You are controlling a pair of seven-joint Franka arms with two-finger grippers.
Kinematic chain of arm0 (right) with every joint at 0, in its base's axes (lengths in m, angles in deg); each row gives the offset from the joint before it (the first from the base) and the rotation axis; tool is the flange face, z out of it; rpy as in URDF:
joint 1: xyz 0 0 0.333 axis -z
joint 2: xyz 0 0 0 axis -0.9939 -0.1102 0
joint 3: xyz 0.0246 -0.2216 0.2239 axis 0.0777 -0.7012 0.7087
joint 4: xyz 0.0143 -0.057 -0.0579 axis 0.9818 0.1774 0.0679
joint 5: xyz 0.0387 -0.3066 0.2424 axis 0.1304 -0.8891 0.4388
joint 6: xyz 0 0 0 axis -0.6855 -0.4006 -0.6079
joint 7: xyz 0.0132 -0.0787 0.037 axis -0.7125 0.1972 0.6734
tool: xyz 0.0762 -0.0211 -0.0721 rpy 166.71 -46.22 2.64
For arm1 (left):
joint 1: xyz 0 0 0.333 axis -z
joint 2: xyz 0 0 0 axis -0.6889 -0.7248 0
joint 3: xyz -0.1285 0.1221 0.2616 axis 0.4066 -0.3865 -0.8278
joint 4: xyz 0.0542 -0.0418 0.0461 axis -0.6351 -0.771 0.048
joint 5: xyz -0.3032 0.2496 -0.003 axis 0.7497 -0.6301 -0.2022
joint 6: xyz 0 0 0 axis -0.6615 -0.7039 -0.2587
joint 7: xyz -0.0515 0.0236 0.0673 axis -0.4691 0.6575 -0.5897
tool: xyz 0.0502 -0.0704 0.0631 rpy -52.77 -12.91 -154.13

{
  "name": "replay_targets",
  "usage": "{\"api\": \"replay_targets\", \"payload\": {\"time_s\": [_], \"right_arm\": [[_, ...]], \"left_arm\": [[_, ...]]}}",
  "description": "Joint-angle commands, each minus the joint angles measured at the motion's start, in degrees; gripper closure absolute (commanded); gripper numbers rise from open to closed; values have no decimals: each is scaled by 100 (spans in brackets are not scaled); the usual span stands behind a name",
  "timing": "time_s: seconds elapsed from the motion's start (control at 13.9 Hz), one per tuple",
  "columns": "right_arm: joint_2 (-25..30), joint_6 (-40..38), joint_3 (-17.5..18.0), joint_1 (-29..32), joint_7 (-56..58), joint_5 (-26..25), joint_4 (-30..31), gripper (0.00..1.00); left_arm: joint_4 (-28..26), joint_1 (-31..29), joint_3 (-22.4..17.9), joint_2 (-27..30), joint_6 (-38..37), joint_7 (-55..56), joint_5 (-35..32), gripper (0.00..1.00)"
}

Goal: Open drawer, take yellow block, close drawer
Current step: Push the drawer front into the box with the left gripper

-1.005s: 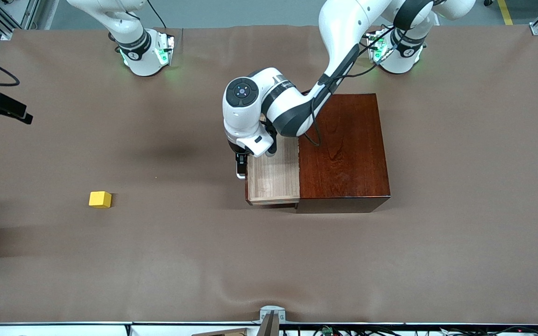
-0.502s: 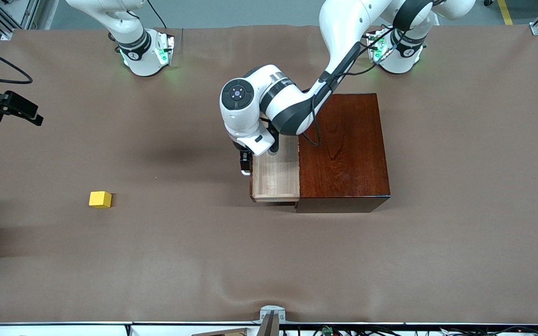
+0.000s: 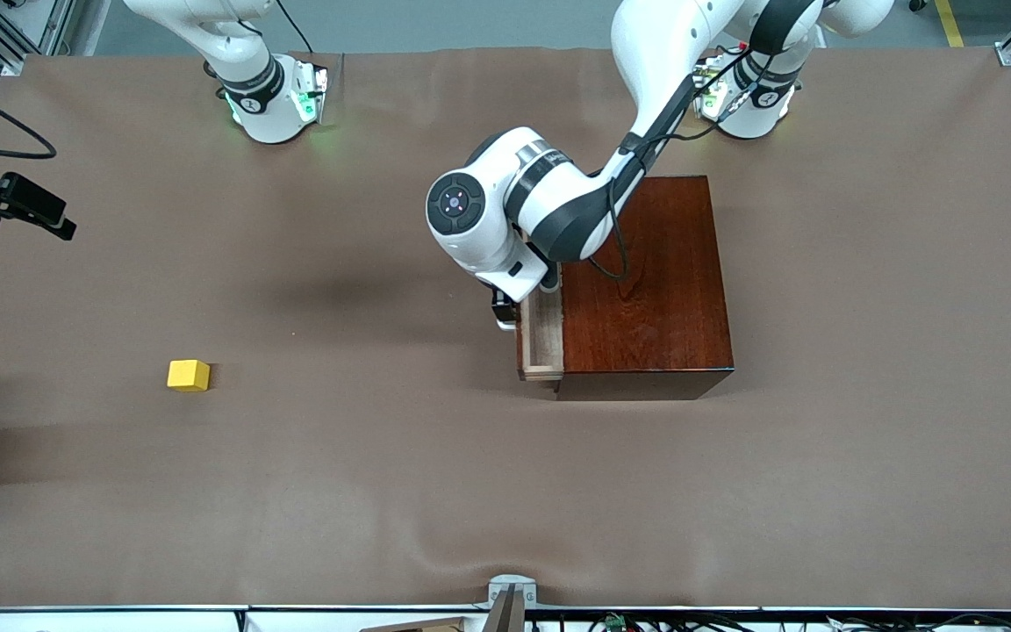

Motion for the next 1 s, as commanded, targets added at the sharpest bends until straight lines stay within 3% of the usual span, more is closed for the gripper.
{"api": "replay_targets", "payload": {"time_s": [0.0,0.57,0.93], "right_arm": [[51,52,-2,10,-43,10,1,0],[51,78,6,-16,361,-34,27,0],[43,-1,6,-34,492,-25,45,0]], "left_arm": [[-213,19,-154,132,-616,19,-214,0],[-213,72,-154,114,-1522,28,-927,0],[-134,229,-111,149,-1190,45,-910,0]]}}
